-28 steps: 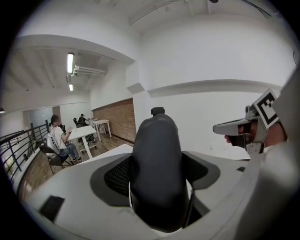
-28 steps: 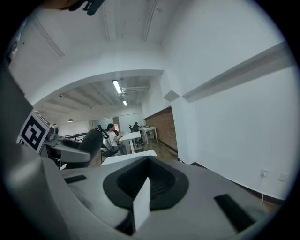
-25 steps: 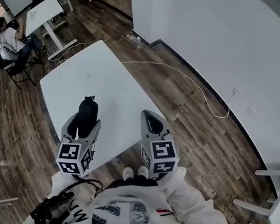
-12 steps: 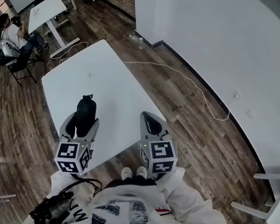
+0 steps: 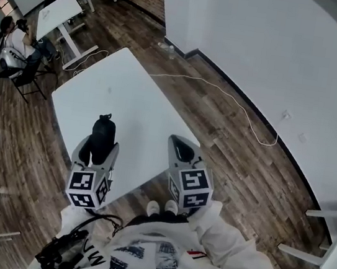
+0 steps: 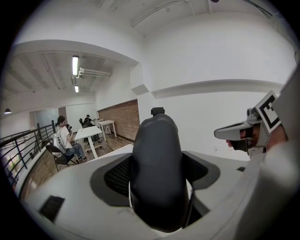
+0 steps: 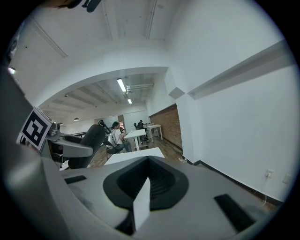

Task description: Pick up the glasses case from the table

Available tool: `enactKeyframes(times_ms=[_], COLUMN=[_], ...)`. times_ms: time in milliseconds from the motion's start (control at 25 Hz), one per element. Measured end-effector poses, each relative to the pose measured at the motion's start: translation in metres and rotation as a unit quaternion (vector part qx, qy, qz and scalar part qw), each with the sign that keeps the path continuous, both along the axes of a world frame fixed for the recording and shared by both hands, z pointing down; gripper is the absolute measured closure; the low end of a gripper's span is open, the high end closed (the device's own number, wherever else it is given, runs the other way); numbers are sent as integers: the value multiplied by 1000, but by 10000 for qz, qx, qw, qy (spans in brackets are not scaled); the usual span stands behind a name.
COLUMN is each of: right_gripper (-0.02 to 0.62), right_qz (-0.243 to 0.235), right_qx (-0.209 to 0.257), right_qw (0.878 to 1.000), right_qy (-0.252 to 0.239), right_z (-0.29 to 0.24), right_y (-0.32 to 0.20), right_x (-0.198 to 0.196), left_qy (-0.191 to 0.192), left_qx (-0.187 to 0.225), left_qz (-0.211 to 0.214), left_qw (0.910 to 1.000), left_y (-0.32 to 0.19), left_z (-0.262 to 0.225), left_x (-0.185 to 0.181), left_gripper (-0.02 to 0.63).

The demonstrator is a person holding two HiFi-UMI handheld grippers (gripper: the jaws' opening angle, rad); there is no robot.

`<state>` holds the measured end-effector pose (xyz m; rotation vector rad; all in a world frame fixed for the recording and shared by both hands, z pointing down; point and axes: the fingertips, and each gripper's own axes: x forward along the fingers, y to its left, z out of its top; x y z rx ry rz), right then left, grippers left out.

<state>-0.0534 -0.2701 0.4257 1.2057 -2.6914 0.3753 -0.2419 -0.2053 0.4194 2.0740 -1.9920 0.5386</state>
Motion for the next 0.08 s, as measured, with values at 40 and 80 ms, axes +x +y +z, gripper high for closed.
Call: enactKeyframes(times_ms=[40,80], right_gripper=[592,592], right_qz=[-3,-6], right_qx=[-4,-7], right_qw=[10000,10000], right_qy=[0,1], right_z=[0,1], right_y=[0,0], right_x=[0,-1], left_qy=[-5,-9], left_qx=[-6,-11], left_qz=[7,14], left_qw=[10000,10000], left_y=[0,0], left_z=[0,1], left_x=[0,1], left_gripper=[252,253])
